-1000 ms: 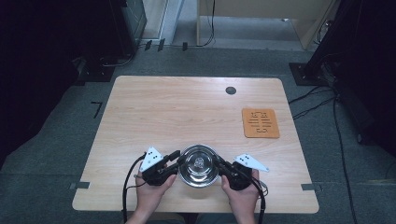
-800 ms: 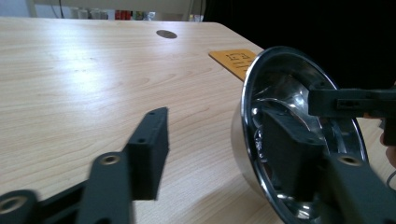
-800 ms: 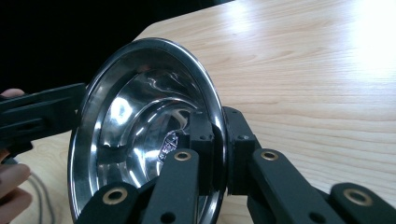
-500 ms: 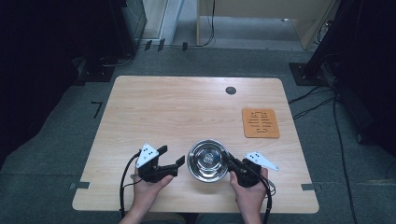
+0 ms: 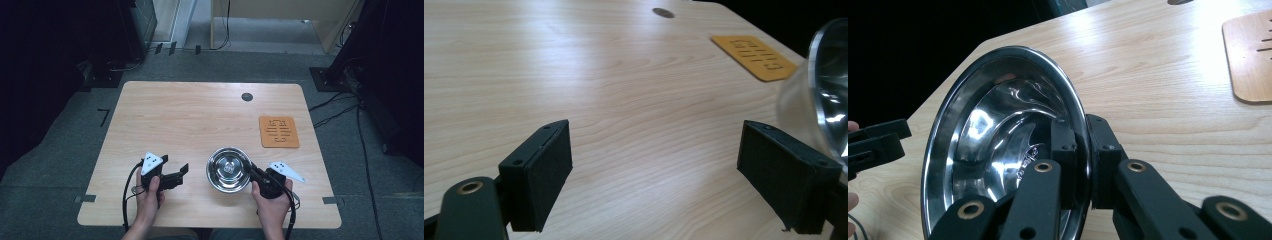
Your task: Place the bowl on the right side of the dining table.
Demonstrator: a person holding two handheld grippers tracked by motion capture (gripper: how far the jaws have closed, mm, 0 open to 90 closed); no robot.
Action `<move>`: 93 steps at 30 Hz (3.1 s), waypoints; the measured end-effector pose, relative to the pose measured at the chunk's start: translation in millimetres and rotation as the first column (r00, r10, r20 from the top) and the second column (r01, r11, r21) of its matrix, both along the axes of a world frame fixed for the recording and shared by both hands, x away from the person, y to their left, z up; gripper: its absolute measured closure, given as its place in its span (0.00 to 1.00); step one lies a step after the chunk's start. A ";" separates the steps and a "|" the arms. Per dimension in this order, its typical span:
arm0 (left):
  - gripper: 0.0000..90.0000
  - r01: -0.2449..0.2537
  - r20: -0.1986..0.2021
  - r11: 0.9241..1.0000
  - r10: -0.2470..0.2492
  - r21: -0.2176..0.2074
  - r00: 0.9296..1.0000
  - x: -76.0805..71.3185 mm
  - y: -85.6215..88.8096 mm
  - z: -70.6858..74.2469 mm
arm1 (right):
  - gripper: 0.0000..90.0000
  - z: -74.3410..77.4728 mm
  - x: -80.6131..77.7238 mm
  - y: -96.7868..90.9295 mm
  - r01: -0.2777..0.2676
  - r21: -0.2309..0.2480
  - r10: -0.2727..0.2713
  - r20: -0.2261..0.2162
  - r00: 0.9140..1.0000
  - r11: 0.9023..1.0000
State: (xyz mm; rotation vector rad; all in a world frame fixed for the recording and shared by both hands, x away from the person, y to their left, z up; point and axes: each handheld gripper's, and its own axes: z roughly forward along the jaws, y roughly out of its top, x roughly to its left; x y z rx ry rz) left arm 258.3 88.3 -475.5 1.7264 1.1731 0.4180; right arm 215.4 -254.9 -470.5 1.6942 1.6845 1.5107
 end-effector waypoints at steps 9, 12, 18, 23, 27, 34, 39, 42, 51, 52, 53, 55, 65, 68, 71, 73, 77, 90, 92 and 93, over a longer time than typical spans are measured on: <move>0.16 -0.083 -0.035 0.995 0.085 0.051 0.996 10.7 17.2 -13.0 | 0.95 -1.2 0.8 -2.9 0.013 0.001 -0.013 -0.008 1.000 1.000; 0.16 -0.103 -0.045 0.991 0.107 0.080 0.993 12.8 19.5 -16.6 | 0.95 -1.2 1.1 -4.2 0.015 0.002 -0.015 -0.006 1.000 1.000; 0.16 -0.125 -0.056 0.984 0.133 0.128 0.989 16.9 23.3 -23.5 | 0.95 -0.8 1.6 -8.0 0.027 0.004 -0.027 -0.006 1.000 1.000; 0.16 -0.141 -0.066 0.977 0.153 0.161 0.986 20.5 28.5 -30.1 | 0.95 -0.4 1.8 -11.3 0.038 0.012 -0.038 -0.009 0.999 0.999; 0.16 -0.153 -0.072 0.971 0.168 0.182 0.983 22.6 31.8 -33.1 | 0.95 -0.7 2.5 -13.6 0.046 0.012 -0.045 -0.009 0.999 0.999; 0.16 -0.172 -0.084 0.961 0.194 0.216 0.977 26.2 38.4 -37.8 | 0.95 -1.4 3.1 -16.5 0.057 0.012 -0.057 -0.014 0.998 0.998; 0.16 -0.184 -0.098 0.953 0.213 0.242 0.972 28.7 43.1 -41.7 | 0.95 -1.3 3.5 -18.6 0.063 0.015 -0.063 -0.015 0.998 0.998; 0.16 -0.187 -0.100 0.951 0.217 0.247 0.971 29.4 46.1 -41.8 | 0.95 -1.4 3.8 -20.0 0.067 0.016 -0.067 -0.013 0.998 0.998; 0.16 -0.187 -0.108 0.939 0.226 0.289 0.968 30.7 52.1 -42.6 | 0.95 -0.1 3.9 -25.5 0.085 0.026 -0.084 -0.010 0.996 0.996; 0.16 -0.186 -0.108 0.938 0.225 0.293 0.968 30.6 52.2 -42.7 | 0.95 -0.1 3.9 -26.3 0.087 0.026 -0.087 -0.009 0.996 0.996; 0.16 -0.185 -0.107 0.937 0.225 0.296 0.969 30.6 52.1 -42.7 | 0.95 0.0 4.0 -26.9 0.090 0.029 -0.090 -0.011 0.996 0.996; 0.16 -0.183 -0.107 0.935 0.224 0.304 0.969 30.5 52.1 -42.7 | 0.95 0.0 4.2 -28.1 0.093 0.031 -0.093 -0.012 0.996 0.995; 0.16 -0.199 -0.105 0.931 0.241 0.306 0.965 30.6 57.2 -42.8 | 0.95 1.6 4.2 -34.6 0.111 0.036 -0.111 -0.008 0.994 0.993; 0.16 -0.208 -0.105 0.928 0.251 0.310 0.962 30.9 59.9 -42.7 | 0.95 2.0 4.3 -37.2 0.119 0.040 -0.119 -0.008 0.993 0.992; 0.16 -0.211 -0.105 0.927 0.254 0.311 0.961 31.2 62.2 -42.7 | 0.95 2.4 4.5 -39.8 0.127 0.047 -0.127 -0.009 0.992 0.991; 0.16 -0.213 -0.105 0.927 0.255 0.309 0.961 31.3 62.7 -42.8 | 0.95 2.8 4.4 -41.2 0.132 0.054 -0.132 -0.010 0.991 0.990; 0.16 -0.212 -0.105 0.926 0.255 0.311 0.961 31.4 62.6 -42.8 | 0.95 3.5 4.3 -44.4 0.143 0.062 -0.143 -0.011 0.990 0.988; 0.13 -0.205 -0.110 0.927 0.250 0.314 0.962 33.6 63.0 -43.0 | 0.95 5.7 4.8 -64.9 0.198 0.108 -0.197 -0.017 0.980 0.974; 0.12 -0.212 -0.111 0.926 0.257 0.312 0.960 33.7 63.1 -43.1 | 0.95 5.9 4.8 -68.7 0.206 0.116 -0.206 -0.018 0.978 0.972; 0.12 -0.218 -0.110 0.925 0.263 0.311 0.958 33.7 63.2 -43.2 | 0.95 5.9 4.8 -70.7 0.212 0.119 -0.211 -0.019 0.977 0.970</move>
